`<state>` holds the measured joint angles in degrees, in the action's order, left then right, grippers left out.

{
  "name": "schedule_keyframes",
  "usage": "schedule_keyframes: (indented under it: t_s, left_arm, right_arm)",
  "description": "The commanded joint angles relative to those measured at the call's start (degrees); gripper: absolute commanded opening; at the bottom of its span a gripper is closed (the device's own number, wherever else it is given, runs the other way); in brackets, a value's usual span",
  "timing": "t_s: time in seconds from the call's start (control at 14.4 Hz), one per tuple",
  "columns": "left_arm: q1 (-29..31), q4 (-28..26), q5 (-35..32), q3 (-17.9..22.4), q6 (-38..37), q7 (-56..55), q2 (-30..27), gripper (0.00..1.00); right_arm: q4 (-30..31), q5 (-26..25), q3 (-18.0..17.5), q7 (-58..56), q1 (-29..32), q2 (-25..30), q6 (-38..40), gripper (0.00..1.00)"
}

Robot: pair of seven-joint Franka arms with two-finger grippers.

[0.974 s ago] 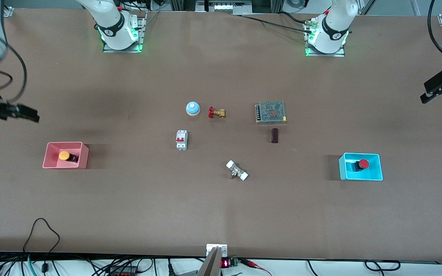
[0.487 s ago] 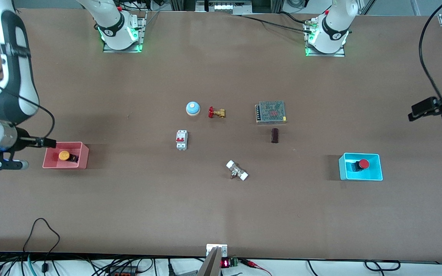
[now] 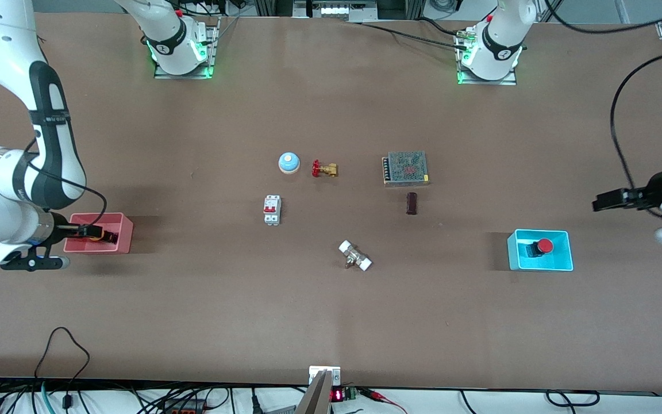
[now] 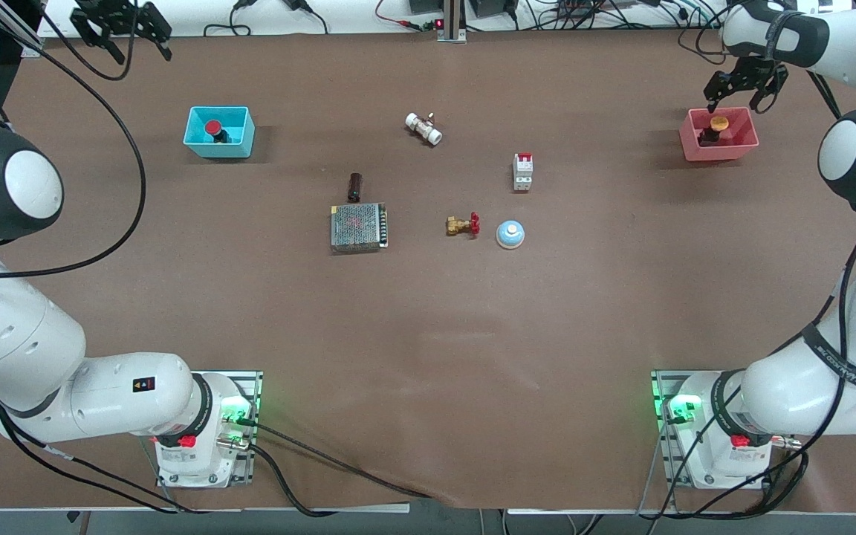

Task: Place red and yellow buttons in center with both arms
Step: 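Reach the right gripper to the yellow button while the left gripper reaches the red button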

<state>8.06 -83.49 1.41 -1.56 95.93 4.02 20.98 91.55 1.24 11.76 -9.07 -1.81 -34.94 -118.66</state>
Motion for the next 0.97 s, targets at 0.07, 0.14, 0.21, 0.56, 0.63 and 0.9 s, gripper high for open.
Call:
schedule_keyframes:
  t_s: [0.07,0.14,0.21,0.56,0.63,0.9]
  left_arm:
    - [-0.3,3.5,0.4,-0.3,3.4,-0.5,7.4,1.00]
    - [-0.3,2.8,0.7,-0.5,6.8,-0.5,8.4,1.00]
    - [-0.2,1.8,0.8,-0.5,9.2,-0.5,9.5,1.00]
    - [-0.9,0.8,0.2,-0.5,12.8,-0.5,14.4,1.00]
    - [-1.0,0.5,0.2,-0.4,12.9,-0.5,15.1,1.00]
    - [-1.4,-2.1,0.2,-0.4,15.2,-0.6,16.7,1.00]
  right_arm:
    - [-0.7,1.7,-0.4,-1.3,0.7,-1.6,-0.6,1.00]
    - [-0.7,1.5,-0.4,-1.6,0.7,-1.7,-0.6,1.00]
    - [-0.7,1.5,-0.4,-1.9,0.6,-2.1,-0.6,1.00]
    - [-0.6,1.5,-0.4,-3.7,1.1,-3.0,-0.3,1.00]
    - [-0.6,1.6,-0.4,-3.7,1.1,-3.2,-0.2,1.00]
    - [-0.6,1.6,-0.3,-4.7,1.3,-3.3,0.1,0.74]
